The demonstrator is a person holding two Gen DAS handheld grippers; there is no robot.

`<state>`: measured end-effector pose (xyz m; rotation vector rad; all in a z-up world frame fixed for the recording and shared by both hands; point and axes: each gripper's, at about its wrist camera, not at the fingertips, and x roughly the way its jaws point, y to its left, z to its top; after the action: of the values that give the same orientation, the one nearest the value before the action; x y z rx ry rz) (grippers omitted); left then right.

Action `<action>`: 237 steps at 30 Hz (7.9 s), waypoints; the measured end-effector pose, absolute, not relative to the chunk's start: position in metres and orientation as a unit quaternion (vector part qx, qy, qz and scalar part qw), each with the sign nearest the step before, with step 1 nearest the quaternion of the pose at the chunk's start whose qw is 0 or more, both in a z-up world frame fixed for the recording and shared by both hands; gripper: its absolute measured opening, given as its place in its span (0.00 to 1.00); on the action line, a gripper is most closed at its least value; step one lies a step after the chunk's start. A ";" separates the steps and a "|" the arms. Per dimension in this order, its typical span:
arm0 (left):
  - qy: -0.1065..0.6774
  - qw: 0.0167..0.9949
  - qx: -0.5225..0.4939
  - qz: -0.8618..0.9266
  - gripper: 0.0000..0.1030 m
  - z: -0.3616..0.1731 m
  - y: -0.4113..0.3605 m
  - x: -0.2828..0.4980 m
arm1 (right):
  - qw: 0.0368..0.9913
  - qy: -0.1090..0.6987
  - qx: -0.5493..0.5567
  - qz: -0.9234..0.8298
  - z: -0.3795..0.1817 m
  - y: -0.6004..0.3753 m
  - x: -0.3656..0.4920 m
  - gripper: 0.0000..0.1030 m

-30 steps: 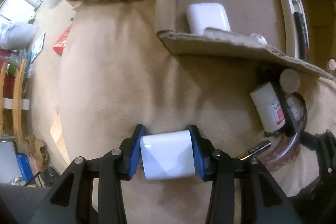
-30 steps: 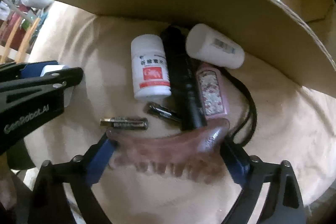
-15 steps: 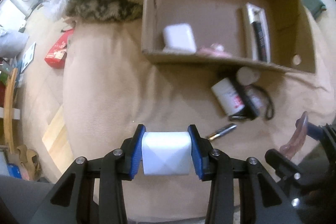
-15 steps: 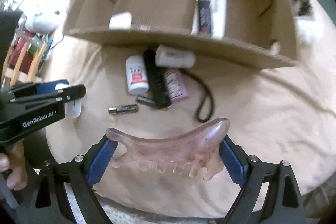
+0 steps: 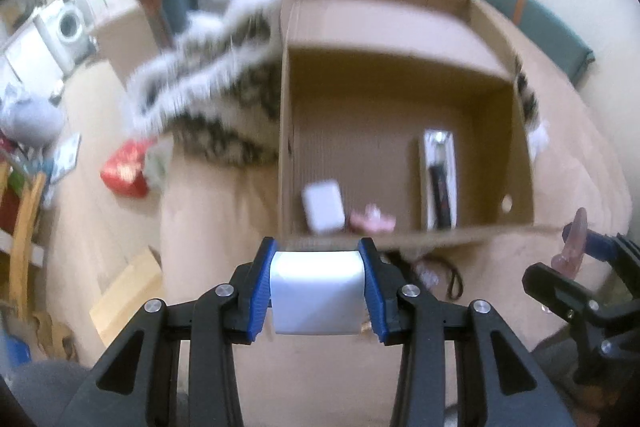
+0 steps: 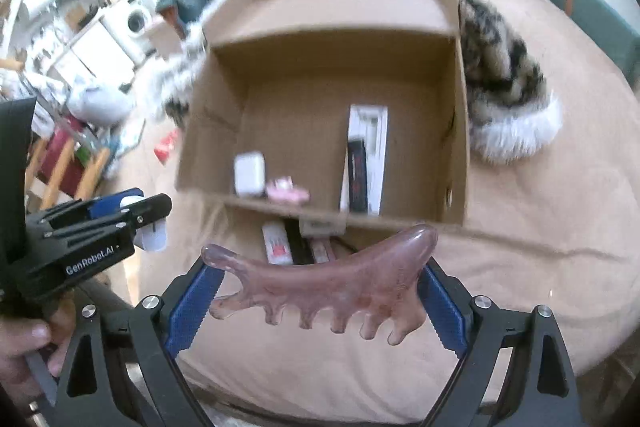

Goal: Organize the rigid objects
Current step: 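Carry the charger and comb into the box and open both tools, then withdraw both open tools from the box toward the remaining items, then grasp the white pill bottle with the left tool while the right tool grasps the AA battery, then carry the pill bottle and battery into the box and open both tools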

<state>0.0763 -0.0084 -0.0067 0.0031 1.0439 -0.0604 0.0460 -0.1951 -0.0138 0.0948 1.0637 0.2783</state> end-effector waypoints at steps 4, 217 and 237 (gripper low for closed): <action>0.461 0.887 0.011 -0.023 0.36 0.017 -0.013 0.087 | 0.866 0.480 0.043 0.133 0.007 -0.197 0.062 0.96; 0.593 0.804 -0.021 -0.034 0.23 -0.101 0.005 0.074 | 0.822 0.556 0.018 0.125 -0.079 -0.200 0.042 0.44; 0.438 0.898 -0.014 -0.034 0.23 0.020 -0.007 0.111 | 0.896 0.422 0.064 0.121 0.015 -0.200 0.091 0.44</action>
<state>0.1109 -0.0068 0.0197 -0.0290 0.9067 -0.0714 0.0915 -0.2003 0.0153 0.1333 0.8749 0.2514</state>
